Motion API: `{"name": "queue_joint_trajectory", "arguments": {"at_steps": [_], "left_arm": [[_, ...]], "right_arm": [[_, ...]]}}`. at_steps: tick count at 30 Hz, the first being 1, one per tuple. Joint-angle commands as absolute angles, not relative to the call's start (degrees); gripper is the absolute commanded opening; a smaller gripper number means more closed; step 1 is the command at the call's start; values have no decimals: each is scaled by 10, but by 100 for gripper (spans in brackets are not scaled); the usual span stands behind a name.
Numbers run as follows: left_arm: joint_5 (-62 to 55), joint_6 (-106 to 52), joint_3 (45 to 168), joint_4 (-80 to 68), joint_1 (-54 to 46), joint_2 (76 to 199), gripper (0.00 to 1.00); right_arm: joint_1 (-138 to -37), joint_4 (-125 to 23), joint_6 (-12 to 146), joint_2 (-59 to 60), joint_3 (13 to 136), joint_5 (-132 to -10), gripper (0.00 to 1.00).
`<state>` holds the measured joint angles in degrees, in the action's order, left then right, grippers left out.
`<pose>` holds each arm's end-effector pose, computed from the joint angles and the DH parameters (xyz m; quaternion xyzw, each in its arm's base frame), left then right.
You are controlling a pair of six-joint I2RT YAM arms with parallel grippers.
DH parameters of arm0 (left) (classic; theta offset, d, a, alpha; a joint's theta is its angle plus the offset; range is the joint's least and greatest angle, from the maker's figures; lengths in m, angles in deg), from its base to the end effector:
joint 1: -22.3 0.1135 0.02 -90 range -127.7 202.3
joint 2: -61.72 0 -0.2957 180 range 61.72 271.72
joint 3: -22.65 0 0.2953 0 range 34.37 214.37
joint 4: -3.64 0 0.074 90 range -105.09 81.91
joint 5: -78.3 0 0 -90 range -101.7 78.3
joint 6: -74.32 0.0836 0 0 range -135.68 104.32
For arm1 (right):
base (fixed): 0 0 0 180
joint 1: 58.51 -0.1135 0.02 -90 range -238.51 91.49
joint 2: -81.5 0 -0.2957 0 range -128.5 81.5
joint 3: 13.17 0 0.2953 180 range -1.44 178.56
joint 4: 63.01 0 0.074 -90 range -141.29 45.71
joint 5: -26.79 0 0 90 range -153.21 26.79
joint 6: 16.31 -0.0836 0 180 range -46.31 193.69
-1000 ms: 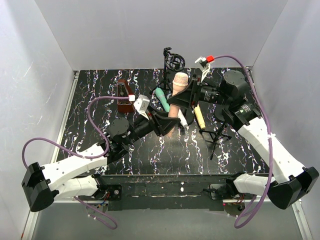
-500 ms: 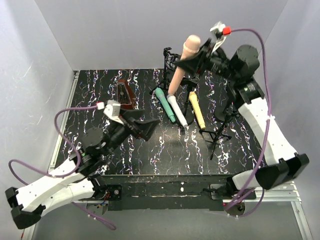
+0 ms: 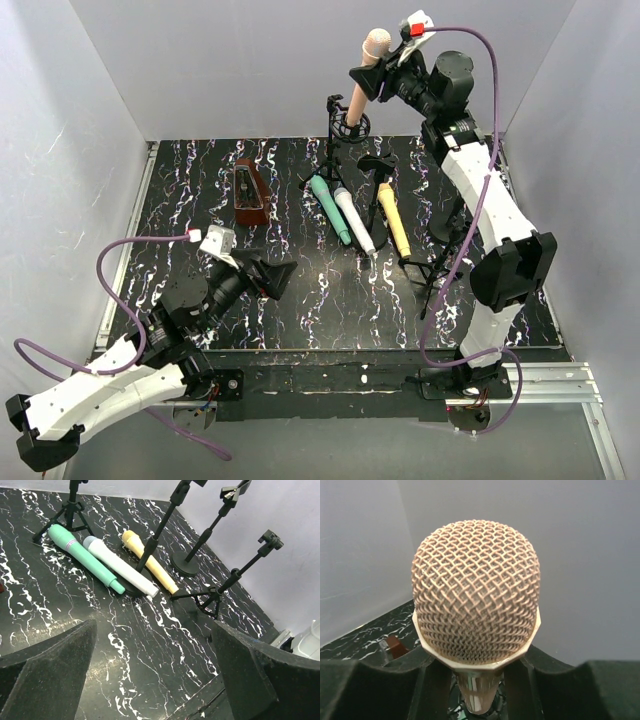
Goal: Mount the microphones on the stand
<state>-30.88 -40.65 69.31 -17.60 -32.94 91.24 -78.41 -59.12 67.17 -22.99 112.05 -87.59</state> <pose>0.1351 -0.1465 0.3353 0.0789 0.7263 -0.3395 0.5924 0.4714 0.2074 0.5478 -0.2363 0.5588 0.3019 0.7354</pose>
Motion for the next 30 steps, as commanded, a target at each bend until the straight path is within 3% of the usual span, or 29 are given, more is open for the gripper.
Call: {"name": "queue_joint_trajectory", "arguments": {"at_steps": [1, 24, 30], "left_arm": [[-331, -399, 695, -194, -327, 911, 98], [-298, -418, 686, -158, -328, 940, 98], [-284, -429, 686, -145, -327, 956, 98]], "right_arm": [[-770, -645, 689, -214, 1139, -846, 1], [-774, -603, 644, -240, 1072, -900, 2], [-777, -578, 650, -250, 1065, -896, 23]]}}
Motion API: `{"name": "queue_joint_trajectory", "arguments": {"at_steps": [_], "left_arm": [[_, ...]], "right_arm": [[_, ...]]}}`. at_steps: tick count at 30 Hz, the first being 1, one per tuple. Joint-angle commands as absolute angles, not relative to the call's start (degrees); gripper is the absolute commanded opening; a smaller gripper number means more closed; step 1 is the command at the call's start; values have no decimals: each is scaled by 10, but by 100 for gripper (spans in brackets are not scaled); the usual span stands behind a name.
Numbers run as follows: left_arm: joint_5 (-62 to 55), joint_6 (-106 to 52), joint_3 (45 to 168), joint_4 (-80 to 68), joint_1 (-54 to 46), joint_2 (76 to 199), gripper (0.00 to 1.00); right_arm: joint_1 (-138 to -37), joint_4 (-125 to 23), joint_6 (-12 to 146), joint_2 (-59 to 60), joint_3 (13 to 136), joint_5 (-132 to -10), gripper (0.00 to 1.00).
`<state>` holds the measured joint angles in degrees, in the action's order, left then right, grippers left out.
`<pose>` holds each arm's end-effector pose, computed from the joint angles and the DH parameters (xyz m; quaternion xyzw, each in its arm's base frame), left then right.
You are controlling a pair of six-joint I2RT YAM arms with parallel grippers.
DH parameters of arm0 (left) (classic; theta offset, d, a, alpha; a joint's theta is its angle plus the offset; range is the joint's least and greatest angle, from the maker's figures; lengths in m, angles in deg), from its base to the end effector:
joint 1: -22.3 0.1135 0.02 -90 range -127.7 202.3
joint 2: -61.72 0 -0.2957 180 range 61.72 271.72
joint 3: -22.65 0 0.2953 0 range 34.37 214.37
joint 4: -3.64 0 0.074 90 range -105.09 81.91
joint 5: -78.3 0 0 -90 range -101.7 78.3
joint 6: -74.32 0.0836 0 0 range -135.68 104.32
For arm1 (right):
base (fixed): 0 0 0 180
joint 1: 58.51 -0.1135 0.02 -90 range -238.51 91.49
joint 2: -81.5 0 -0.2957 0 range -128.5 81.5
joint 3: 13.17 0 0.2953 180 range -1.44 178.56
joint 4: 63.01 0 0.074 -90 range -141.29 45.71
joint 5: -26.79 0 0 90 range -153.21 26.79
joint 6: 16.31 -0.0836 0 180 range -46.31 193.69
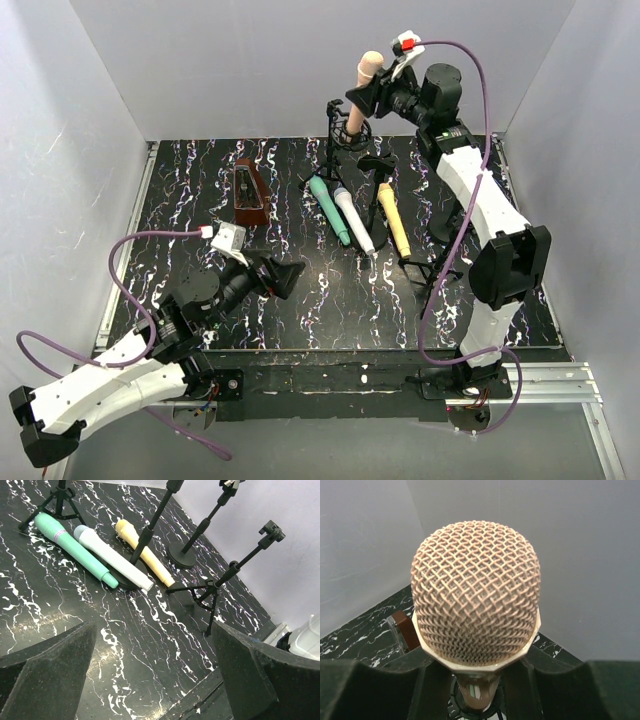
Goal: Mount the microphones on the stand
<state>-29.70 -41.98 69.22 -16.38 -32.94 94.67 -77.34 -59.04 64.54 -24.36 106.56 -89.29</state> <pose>0.1418 -0.1590 0.3268 0.0830 0.7390 -0.3416 0.5747 0.4939 0.2073 0.4944 -0.2250 0.6101 0.3212 0.6885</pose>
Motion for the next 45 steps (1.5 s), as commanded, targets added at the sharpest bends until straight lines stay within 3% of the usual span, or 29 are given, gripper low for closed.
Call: {"name": "queue_joint_trajectory", "arguments": {"at_steps": [1, 4, 10, 13, 15, 26, 34, 45], "left_arm": [[-281, -432, 684, -142, -327, 958, 98], [-275, -440, 682, -133, -327, 966, 98], [-266, -458, 677, -118, -327, 980, 98], [-261, -465, 676, -112, -327, 987, 98], [-262, -472, 678, -114, -327, 992, 98], [-281, -533, 688, -153, -327, 1020, 98], [-289, -589, 687, -163, -327, 1051, 98], [-291, -625, 685, -176, -327, 1054, 98]], "right_arm": [[-777, -573, 652, -252, 1069, -896, 29], [-777, -557, 652, -252, 1083, -895, 44], [-776, -545, 666, -222, 1093, -901, 59], [-776, -532, 669, -205, 1089, -908, 77], [-776, -528, 668, -191, 1083, -909, 82], [-756, -455, 664, -76, 1039, -944, 88], [-749, -235, 816, 47, 1010, -1057, 98], [-715, -23, 950, 174, 967, -1066, 98]]}}
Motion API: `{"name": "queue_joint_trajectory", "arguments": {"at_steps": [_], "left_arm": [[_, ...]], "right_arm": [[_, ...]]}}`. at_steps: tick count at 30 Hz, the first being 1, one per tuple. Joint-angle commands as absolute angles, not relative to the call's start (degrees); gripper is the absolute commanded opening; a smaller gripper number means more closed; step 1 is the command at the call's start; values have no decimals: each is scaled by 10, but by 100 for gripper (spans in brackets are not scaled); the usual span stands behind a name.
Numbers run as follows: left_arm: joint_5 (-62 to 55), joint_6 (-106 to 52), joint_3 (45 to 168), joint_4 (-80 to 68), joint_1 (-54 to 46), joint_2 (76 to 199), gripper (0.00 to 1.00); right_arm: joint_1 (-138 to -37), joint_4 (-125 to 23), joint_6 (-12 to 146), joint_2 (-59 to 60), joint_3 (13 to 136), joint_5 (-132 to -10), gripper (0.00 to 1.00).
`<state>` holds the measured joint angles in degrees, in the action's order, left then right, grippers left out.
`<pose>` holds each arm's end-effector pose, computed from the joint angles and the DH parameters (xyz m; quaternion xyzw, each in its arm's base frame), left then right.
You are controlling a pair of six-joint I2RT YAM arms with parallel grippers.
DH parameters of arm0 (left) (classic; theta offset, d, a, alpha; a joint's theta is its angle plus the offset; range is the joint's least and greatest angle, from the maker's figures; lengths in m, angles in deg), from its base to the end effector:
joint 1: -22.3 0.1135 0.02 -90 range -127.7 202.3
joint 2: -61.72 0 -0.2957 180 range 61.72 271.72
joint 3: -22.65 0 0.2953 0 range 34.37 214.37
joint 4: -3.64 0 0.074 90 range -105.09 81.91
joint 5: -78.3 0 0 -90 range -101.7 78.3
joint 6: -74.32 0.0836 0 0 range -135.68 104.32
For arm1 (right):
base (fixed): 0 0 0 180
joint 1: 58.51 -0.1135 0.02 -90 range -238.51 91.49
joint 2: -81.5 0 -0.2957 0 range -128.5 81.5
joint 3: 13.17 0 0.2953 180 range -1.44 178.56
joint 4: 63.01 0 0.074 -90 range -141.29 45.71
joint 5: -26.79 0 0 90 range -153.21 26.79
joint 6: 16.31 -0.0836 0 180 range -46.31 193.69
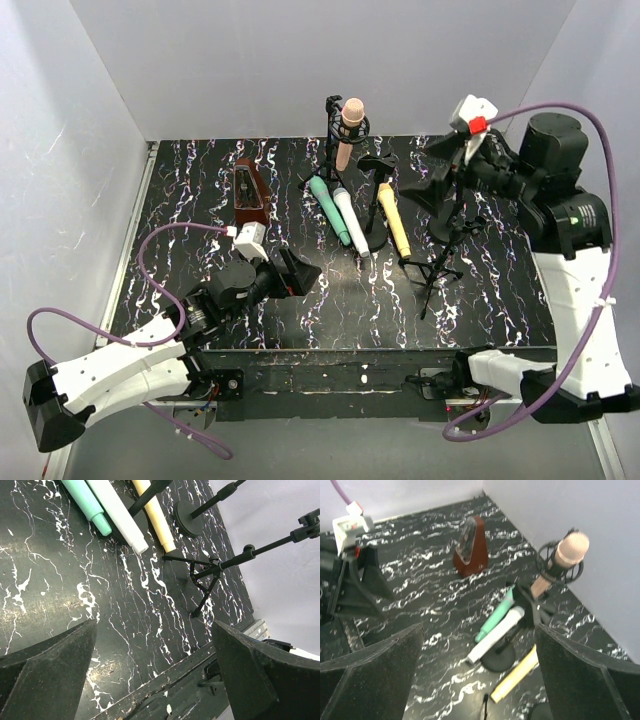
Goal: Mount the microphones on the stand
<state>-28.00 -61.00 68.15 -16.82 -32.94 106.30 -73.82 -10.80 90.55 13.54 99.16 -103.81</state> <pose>0.1618 -0.1920 0.2742 -0.0116 0.8126 -0.3652 0.4540 0.2329 0.1202 0.5753 -0.4149 0.6161 0.2532 0.6198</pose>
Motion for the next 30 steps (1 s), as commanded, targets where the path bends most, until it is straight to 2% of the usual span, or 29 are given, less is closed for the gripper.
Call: {"name": "queue_joint_trajectory", "arguments": {"at_steps": [1, 10, 19, 26, 30], "left_arm": [[-285, -624, 685, -177, -326, 1053, 98], [-245, -575, 691, -194, -326, 1044, 98], [-147, -466, 678, -105, -327, 1037, 98], [-89, -319, 676, 44, -326, 1106, 98], [-92, -263, 714, 64, -326, 1173, 98]], "right_arm": [[-706, -15, 941, 186, 957, -1073, 98], [-651, 31, 922, 266, 879, -1117, 98], [-611, 88, 972, 315, 843, -1175, 98], [-599, 69, 936, 331, 804, -1223, 98], [-594, 57, 928, 329, 793, -1217, 98]]}}
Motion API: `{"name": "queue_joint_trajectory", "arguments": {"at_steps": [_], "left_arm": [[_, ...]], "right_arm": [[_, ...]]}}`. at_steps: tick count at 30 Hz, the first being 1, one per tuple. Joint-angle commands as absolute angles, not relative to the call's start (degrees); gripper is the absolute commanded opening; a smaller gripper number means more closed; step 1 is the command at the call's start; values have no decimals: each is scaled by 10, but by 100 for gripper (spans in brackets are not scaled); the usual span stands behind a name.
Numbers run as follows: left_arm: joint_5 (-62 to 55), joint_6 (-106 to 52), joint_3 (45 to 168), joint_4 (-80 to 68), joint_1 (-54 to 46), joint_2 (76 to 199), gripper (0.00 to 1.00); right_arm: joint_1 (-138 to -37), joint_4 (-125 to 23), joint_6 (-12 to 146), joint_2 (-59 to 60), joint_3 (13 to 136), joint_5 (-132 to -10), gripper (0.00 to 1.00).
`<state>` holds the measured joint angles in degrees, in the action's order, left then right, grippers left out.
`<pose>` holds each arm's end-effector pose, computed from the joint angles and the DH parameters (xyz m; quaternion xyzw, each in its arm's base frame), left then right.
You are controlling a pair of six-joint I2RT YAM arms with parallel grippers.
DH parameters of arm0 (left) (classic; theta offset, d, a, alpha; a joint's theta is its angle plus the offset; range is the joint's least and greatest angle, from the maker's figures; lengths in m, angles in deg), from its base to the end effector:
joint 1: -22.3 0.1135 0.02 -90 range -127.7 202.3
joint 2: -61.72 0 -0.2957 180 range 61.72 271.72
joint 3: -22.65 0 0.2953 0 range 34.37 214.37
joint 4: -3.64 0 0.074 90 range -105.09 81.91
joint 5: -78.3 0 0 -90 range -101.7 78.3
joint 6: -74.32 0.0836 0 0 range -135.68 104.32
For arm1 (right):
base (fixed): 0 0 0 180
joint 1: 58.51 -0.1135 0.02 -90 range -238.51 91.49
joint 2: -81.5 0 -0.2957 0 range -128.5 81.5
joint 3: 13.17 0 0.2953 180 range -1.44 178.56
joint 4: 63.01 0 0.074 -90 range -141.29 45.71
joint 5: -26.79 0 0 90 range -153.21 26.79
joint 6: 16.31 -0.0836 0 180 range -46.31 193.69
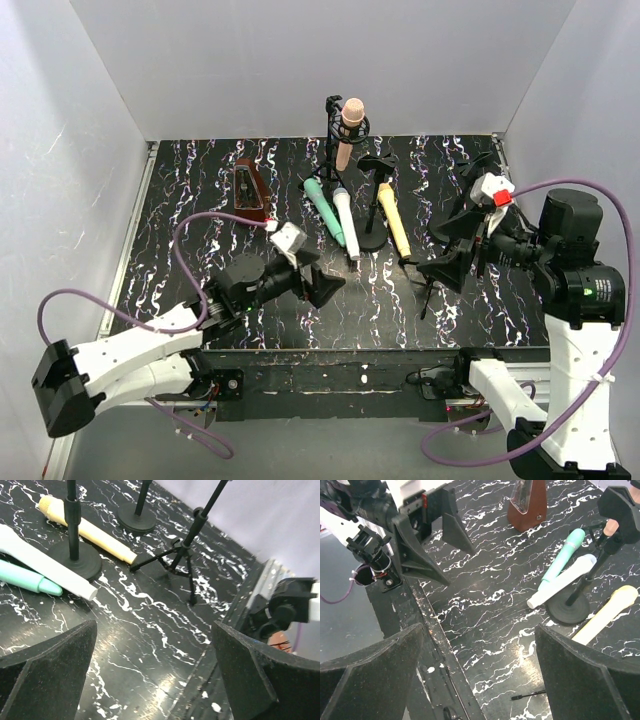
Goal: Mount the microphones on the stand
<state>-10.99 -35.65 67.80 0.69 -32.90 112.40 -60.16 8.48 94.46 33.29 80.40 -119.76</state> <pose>0.1603 -0.2325 0.2906 0.2331 0.7207 -0.4019 0.5145 0.1362 0.0737 0.4912 -0.3911 0.6844 0.3191 0.5261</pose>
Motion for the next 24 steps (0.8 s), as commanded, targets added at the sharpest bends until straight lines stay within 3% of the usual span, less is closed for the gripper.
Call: {"name": "queue_joint_trajectory", "arguments": {"at_steps": [1, 10, 17, 24], "left_arm": [[-93, -256, 724, 63, -326, 1187, 98], [-92, -303, 747, 53, -313, 1253, 98], [-76, -349, 691, 62, -309, 1217, 98], [-94, -376, 636, 42, -304, 1153, 98]], "right_arm": [[-593, 54, 927, 328, 791, -1215, 98], [-592, 39, 935, 309, 780, -1174, 98], [-570, 90, 974, 273, 830, -1102, 98], [-561, 70, 950, 245, 832, -1131, 98]]}}
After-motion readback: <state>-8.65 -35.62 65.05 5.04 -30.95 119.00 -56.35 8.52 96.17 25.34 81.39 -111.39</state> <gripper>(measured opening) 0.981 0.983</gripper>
